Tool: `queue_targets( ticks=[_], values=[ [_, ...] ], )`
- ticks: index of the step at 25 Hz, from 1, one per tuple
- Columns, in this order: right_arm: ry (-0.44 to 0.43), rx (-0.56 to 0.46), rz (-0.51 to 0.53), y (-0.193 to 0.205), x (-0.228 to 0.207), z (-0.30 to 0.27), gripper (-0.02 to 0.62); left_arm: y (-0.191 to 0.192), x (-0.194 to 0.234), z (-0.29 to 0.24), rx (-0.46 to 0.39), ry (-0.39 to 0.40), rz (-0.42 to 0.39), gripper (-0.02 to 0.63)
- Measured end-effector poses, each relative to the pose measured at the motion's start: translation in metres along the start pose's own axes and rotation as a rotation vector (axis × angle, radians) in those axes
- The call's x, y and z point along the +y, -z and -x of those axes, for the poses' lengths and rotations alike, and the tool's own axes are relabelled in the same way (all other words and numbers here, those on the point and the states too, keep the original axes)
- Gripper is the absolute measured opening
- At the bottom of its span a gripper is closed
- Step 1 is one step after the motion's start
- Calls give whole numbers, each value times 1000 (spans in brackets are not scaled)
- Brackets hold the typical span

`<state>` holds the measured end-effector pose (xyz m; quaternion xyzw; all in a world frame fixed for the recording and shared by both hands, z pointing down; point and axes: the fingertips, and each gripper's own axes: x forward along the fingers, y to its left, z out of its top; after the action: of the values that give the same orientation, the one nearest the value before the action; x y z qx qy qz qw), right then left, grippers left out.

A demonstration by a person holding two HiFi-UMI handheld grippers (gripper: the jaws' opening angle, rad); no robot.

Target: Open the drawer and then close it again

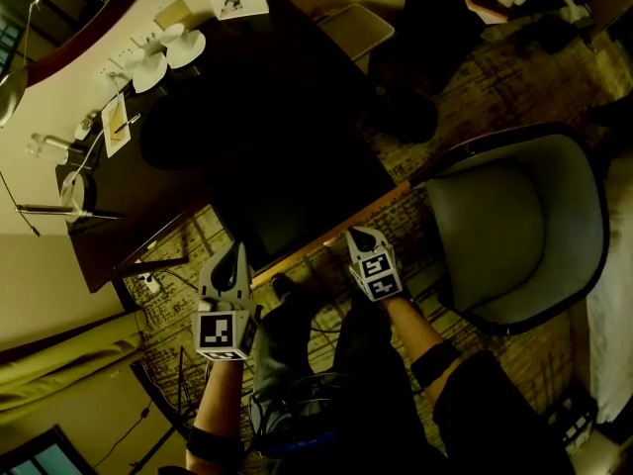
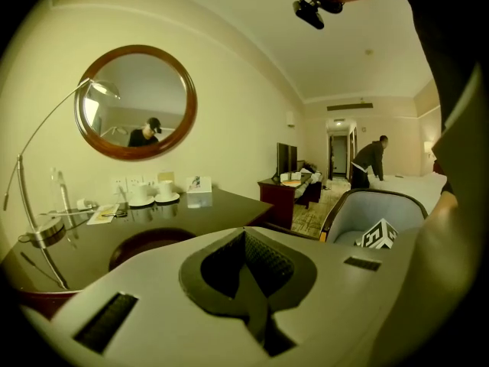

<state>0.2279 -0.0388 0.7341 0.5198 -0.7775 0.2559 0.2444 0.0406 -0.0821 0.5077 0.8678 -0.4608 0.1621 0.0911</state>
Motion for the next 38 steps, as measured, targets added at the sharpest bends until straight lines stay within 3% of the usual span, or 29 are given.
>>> queue_targets(
  ticks=[4, 9, 13, 18, 38],
  values=[
    [21, -32, 11, -2, 1, -1, 3, 22, 13, -3, 1, 8, -32, 4],
    [30, -68, 8, -10, 0, -9, 2, 23, 22, -3, 0, -8, 30, 3],
    [53, -92, -6, -17, -6, -29, 2, 47, 46, 2, -13, -10, -58, 4],
    [55, -101, 5, -40, -11, -56, 2, 37, 61, 5, 12, -45, 50, 4],
    [96, -185, 15, -158, -30, -181, 3, 52, 156, 5, -25, -161, 96, 3]
  ],
)
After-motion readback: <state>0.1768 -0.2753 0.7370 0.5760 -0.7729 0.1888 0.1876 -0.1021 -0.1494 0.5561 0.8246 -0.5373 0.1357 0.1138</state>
